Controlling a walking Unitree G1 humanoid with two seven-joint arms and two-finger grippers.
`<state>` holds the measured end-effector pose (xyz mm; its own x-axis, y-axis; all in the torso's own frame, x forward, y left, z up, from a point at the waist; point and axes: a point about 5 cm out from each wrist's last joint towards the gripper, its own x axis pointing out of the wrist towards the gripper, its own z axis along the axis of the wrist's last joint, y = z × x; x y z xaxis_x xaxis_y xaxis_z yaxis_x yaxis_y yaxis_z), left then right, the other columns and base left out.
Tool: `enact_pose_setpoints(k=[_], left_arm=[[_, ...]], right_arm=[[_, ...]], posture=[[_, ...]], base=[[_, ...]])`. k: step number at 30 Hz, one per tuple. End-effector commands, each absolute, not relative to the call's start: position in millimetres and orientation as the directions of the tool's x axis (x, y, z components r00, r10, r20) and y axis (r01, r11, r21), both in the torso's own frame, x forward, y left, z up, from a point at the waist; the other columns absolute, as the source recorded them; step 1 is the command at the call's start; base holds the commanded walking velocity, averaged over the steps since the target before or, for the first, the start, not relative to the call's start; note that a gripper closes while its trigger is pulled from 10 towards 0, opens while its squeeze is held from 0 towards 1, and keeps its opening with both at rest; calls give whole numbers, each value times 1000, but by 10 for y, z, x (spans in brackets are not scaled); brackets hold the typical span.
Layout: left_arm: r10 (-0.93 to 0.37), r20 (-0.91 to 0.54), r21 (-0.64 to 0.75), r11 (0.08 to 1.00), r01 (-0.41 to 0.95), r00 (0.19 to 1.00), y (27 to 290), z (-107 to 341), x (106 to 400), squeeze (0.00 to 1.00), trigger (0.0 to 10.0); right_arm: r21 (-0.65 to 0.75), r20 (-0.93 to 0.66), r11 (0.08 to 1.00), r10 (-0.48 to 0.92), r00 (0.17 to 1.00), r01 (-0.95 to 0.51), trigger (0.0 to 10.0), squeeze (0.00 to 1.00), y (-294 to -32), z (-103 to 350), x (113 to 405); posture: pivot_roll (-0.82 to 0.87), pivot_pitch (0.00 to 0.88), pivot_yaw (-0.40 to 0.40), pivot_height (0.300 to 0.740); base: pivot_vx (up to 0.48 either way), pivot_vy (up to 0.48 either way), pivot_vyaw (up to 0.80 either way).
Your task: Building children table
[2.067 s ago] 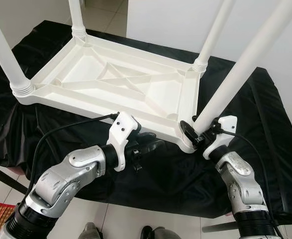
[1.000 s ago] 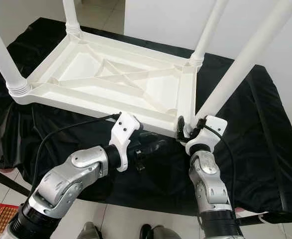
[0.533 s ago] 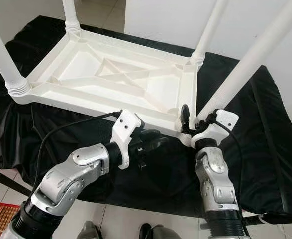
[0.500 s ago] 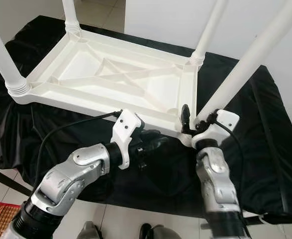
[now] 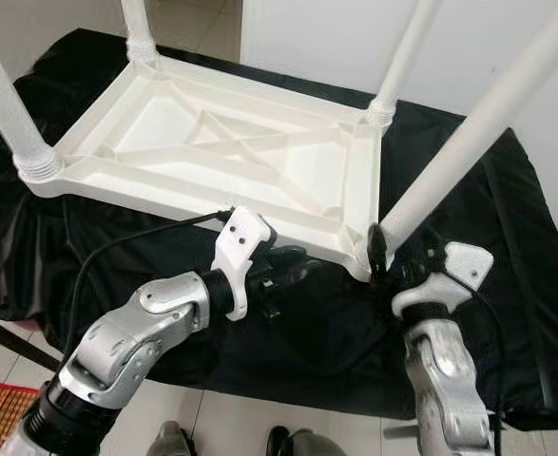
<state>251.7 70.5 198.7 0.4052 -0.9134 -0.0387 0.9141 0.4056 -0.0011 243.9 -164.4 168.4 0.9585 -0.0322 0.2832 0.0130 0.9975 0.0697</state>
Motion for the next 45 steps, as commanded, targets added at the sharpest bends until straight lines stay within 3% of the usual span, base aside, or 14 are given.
enact_pose_setpoints(k=[1,2,3,4,5,12,13,14,19,22,31,45], left_arm=[[-947,-39,9,318,948,318,674,1993,2481,0,10000],[-947,-39,9,318,948,318,674,1993,2481,0,10000],[-947,-40,11,318,948,318,681,2000,2493,0,10000],[-947,-40,11,318,948,318,681,2000,2493,0,10000],[-947,-42,15,318,948,318,689,2008,2504,0,10000],[-944,-50,35,326,945,327,735,2039,2544,0,10000],[-943,-50,36,327,944,329,739,2042,2547,0,10000],[-943,-50,38,328,944,329,743,2045,2549,0,10000],[-942,-51,41,331,943,333,751,2049,2555,0,10000],[-941,-52,44,333,942,335,762,2057,2566,0,10000],[-951,-70,27,301,953,302,738,2008,2475,0,10000],[-951,-77,13,299,954,299,720,1967,2427,0,10000]], right_arm=[[54,274,999,-21,962,6,10000,0,-1676,1682,2359],[54,274,999,-21,962,6,10000,0,-1676,1682,2359],[48,272,999,-13,962,0,4941,0,-1688,1683,2303],[48,272,999,-13,962,0,4941,0,-1688,1683,2303],[46,270,999,-2,963,-11,0,0,-1691,1678,2253],[26,233,997,64,970,-72,0,0,-1655,1604,2154],[26,222,996,83,972,-91,3137,0,-1647,1590,2147],[33,211,992,115,971,-125,10000,0,-1632,1581,2151],[56,184,976,197,963,-211,10000,0,-1598,1561,2173],[60,160,940,323,933,-335,10000,0,-1567,1551,2234],[41,106,833,546,831,-552,10000,0,-1753,1578,2497],[-39,28,743,670,742,-669,10000,0,-2037,1691,2825]], posture=[[74,171,-112,740],[74,171,-112,740],[72,173,-110,740],[72,173,-110,740],[71,176,-109,740],[78,178,-107,740],[78,178,-107,740],[80,176,-105,740],[82,175,-104,740],[87,172,-101,740],[107,171,-102,740],[119,168,-104,740]], base=[[0,0,0],[0,0,0],[0,0,0],[0,0,0],[0,0,0],[0,0,0],[0,0,0],[0,0,0],[0,0,0],[0,0,0],[0,0,0],[0,0,0]])
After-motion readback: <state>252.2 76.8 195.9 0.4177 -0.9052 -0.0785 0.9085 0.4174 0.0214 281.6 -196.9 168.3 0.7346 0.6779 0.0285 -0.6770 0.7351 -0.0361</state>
